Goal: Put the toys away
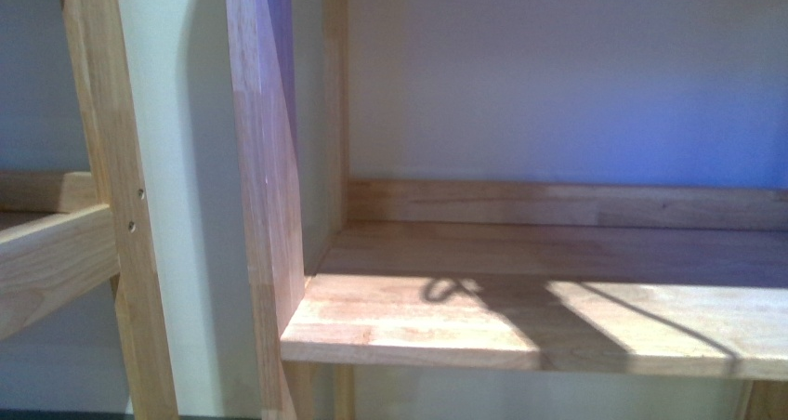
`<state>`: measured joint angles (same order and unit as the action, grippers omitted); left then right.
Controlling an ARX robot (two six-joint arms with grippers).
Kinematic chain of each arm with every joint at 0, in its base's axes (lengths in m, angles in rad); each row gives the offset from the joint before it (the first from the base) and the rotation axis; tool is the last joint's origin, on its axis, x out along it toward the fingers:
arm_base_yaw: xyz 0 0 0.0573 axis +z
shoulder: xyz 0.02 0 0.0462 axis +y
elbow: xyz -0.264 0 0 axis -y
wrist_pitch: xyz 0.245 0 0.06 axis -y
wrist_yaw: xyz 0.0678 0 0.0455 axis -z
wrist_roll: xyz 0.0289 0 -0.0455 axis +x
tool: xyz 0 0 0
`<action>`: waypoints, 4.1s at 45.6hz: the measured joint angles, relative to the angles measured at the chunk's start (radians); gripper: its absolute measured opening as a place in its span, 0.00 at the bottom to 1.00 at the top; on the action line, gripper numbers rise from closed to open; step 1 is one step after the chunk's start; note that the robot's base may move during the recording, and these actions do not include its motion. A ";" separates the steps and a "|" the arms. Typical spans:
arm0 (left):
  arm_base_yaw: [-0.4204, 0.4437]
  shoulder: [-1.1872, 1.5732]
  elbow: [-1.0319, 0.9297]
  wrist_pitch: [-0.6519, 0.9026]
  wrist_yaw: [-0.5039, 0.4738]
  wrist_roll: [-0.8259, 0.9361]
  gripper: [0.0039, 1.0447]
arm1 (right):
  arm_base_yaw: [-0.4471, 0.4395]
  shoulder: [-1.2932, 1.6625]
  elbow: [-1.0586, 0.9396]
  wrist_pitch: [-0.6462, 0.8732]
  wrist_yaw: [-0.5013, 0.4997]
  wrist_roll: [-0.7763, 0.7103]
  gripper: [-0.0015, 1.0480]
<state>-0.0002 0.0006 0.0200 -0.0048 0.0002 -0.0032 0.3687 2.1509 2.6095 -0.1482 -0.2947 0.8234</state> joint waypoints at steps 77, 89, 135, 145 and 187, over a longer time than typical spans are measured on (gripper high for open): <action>0.000 0.000 0.000 0.000 0.000 0.000 0.94 | -0.021 -0.768 -0.946 0.448 0.306 -0.835 0.94; 0.000 0.000 0.000 0.000 0.000 0.000 0.94 | 0.019 -1.089 -1.346 0.564 0.351 -1.079 0.94; 0.000 0.000 0.000 0.000 0.000 0.000 0.94 | -0.364 -1.908 -2.268 0.044 0.299 -0.840 0.34; 0.000 0.000 0.000 0.000 0.000 0.000 0.94 | -0.365 -1.986 -2.393 0.093 0.296 -0.832 0.03; 0.000 0.000 0.000 0.000 0.000 0.000 0.94 | -0.366 -2.139 -2.594 0.145 0.296 -0.832 0.03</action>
<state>-0.0002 0.0006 0.0200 -0.0048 0.0002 -0.0032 0.0029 0.0120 0.0154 -0.0032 0.0010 -0.0090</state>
